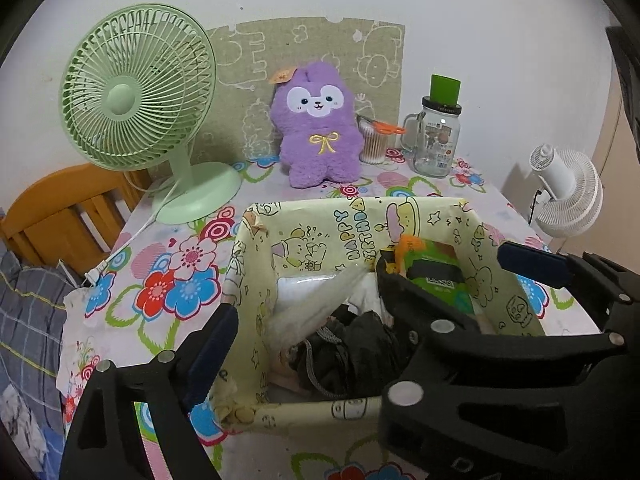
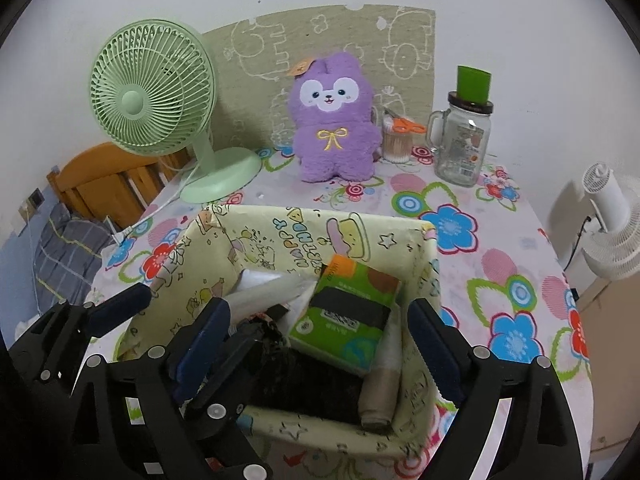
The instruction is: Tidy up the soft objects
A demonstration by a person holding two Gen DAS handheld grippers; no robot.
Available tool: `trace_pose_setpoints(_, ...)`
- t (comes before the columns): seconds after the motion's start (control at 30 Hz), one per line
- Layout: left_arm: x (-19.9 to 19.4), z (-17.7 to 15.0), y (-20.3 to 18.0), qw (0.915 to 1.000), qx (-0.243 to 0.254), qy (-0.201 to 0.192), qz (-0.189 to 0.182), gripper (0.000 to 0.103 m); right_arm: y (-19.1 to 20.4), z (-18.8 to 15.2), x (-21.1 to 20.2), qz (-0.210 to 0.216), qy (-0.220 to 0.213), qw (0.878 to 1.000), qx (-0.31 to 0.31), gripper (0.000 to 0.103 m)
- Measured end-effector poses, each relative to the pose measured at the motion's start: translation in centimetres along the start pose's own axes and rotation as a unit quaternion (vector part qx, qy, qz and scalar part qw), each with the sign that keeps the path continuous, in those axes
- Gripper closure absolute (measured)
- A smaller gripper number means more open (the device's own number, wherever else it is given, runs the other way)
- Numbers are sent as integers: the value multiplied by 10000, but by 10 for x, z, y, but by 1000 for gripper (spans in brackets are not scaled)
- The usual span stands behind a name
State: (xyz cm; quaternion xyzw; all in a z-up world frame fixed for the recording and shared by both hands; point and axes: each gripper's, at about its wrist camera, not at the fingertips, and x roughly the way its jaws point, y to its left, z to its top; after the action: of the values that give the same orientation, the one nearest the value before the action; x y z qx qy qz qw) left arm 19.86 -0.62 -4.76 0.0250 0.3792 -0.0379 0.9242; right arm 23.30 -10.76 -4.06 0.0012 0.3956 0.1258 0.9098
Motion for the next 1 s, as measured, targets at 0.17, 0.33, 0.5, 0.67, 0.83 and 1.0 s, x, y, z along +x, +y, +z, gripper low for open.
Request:
trace_pose_setpoints(0.17, -7, -7, -3, 10000, -14, -20, -67, 13, -5, -9, -12, -145, -41, 9999, 77, 10)
trace_pose_setpoints(0.33, -18, -13, -7, 9999, 33, -89, -111, 11, -8, -17, -26, -213, -119, 9996, 140, 10)
trace_pose_setpoints(0.5, -32, -21, -8, 9997, 24, -186, -133, 8, -6, -26, -41, -238, -238, 9993, 135, 7)
trace_pose_setpoints(0.67, -45, -28, -7, 9996, -34, -261, -125, 7, -5, -34, -55, -176, -368, 9990, 161, 5)
trace_pose_setpoints(0.83, -58, -32, -9, 9992, -27, -395, -86, 5, -3, -40, -69, -137, -520, 9985, 131, 4)
trace_pose_setpoints(1.0, -71, -39, -11, 9988, -10, -477, -56, 4, -4, -48, -82, -127, -634, 9979, 93, 2)
